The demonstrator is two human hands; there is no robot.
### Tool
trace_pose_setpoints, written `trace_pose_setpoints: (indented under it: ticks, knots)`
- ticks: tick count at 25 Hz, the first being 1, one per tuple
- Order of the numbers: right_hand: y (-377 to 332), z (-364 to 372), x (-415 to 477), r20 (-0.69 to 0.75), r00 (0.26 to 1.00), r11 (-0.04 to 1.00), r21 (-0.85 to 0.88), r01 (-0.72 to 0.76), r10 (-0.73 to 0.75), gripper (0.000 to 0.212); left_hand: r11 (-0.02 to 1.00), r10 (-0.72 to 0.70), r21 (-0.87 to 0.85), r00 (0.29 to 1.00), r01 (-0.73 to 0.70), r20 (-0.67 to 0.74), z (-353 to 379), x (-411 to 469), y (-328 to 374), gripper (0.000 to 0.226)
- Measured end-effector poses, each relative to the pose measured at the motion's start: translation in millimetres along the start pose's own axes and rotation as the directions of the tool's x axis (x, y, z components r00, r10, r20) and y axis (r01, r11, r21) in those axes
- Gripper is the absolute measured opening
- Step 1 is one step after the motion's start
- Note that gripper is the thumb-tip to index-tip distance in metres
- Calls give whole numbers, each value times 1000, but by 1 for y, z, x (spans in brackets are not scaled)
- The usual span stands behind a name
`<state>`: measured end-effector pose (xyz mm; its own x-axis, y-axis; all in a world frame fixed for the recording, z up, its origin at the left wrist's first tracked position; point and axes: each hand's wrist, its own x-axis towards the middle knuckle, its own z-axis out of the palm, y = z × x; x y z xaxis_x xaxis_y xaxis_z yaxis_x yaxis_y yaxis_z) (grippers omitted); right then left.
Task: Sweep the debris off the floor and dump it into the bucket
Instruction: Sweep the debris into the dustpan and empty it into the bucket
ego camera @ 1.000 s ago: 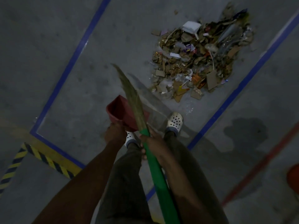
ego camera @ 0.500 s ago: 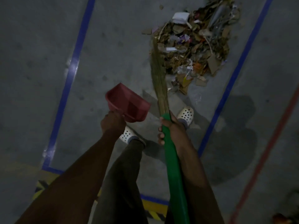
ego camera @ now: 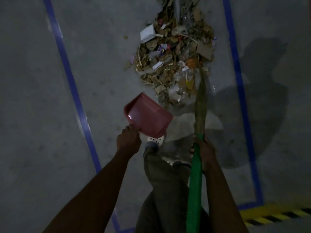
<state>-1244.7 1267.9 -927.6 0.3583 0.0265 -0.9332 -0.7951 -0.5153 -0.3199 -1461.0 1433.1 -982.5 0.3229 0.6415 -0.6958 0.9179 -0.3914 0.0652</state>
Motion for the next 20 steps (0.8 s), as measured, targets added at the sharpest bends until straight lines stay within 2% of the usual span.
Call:
trace_pose_setpoints:
  ticks: [4,6,9,12,17,20]
  knots:
    - [19,37,34,-139,990,997,83,-10,21,35,971,135,193,990,-139,31,-19,69,-37,41]
    - [30,62,57,-192,981,994,106,-16,37,43,951,151,271,989,-148,9,-25,99,-61,41]
    - [49,106,93,-197,972,987,128,-101,125,48,924,199,328,980,-196,26,-31,145,-107,35]
    - [73,149,122,-192,969,984,111,-138,157,43,886,272,378,961,-268,44,-34,202,-153,32]
    - [121,225,172,-314,946,986,165,-34,85,44,808,419,477,906,-347,-52,-51,307,-234,22]
    - [145,269,189,-370,928,989,147,7,49,57,757,475,546,876,-358,-84,-76,364,-278,23]
